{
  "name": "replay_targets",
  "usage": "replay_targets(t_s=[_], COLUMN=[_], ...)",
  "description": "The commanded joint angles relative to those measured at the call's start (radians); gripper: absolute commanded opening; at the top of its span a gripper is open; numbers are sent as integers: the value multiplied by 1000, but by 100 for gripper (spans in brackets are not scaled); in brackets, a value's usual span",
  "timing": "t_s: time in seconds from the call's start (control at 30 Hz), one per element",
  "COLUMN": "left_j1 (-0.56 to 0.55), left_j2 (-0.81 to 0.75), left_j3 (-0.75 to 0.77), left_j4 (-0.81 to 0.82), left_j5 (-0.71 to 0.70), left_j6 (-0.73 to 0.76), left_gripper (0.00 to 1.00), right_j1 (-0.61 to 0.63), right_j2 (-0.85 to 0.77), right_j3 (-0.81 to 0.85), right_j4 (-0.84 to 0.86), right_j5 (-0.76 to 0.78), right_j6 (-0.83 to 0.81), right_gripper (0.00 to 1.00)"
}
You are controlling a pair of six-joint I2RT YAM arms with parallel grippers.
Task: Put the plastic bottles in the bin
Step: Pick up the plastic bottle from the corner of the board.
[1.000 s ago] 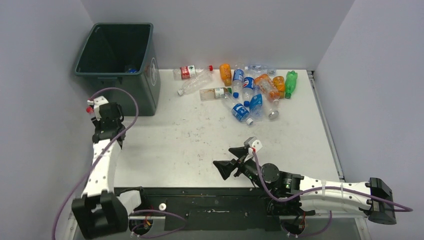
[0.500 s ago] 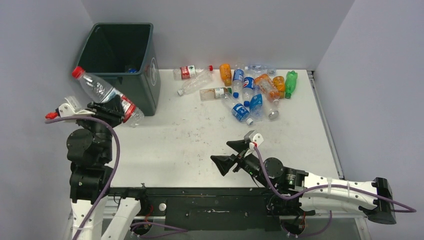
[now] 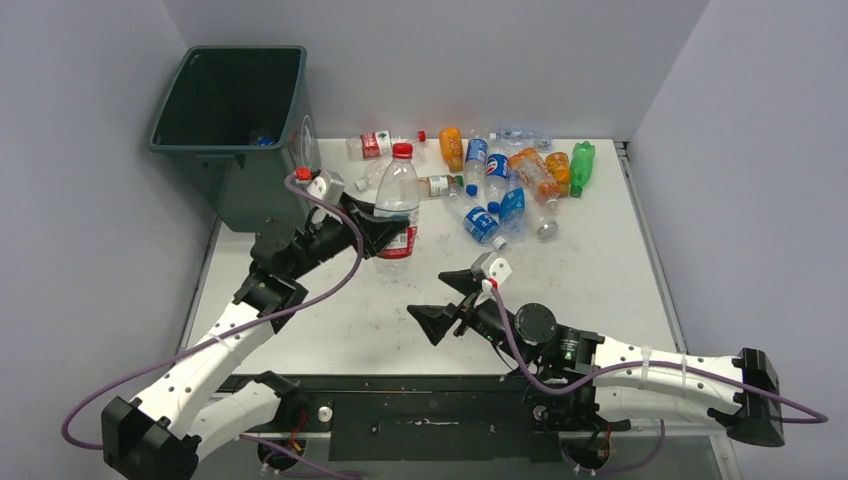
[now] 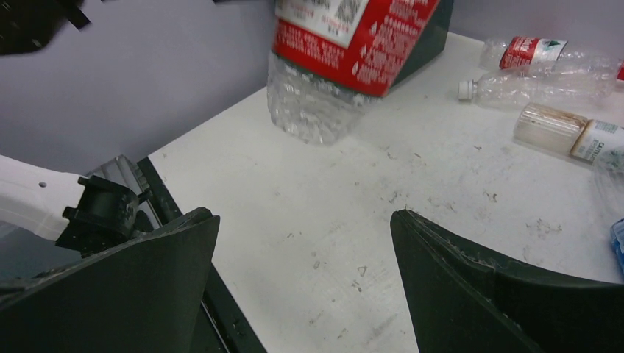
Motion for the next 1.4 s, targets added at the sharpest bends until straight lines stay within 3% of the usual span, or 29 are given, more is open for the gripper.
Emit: replay_targets(t_s=[0.0, 0.17, 0.23, 0.63, 0.83, 1.0, 1.07, 1.17, 1.27, 1.3, 1.37], left_j1=[2, -34, -41, -119, -129, -132, -135, -139, -140, -140, -140], left_j2=[-9, 19, 28, -95, -86, -81, -77, -69, -62, -62, -64], left_j3=[-128, -289, -301, -315, -309, -303, -300, -292, -286, -286, -285], left_j4=[472, 841, 904, 738, 730, 716, 706, 690, 678, 674, 668], left_j5=[188, 152, 160, 72, 78, 82, 86, 91, 91, 89, 89], left_j6=[-47, -276, -323, -209, -213, -213, -212, -210, -204, -202, -192], left_gripper=[0, 0, 0, 0, 0, 0, 0, 0, 0, 9, 35], right_j1=[-9, -21, -21, -19, -20, -19, -19, -22, -22, -21, -21], right_j2=[-23, 8, 35, 231, 288, 300, 303, 298, 286, 278, 261], right_j3=[-27, -60, -58, 23, 66, 67, 76, 83, 89, 89, 90], right_j4=[187, 337, 385, 572, 609, 640, 634, 630, 608, 596, 566], right_j5=[-38, -3, -1, 59, 42, 69, 76, 72, 56, 47, 24], right_j6=[-40, -27, -23, -45, -75, -96, -103, -121, -139, -147, -158], right_gripper=[90, 90, 90, 90, 99, 95, 86, 59, 44, 41, 37])
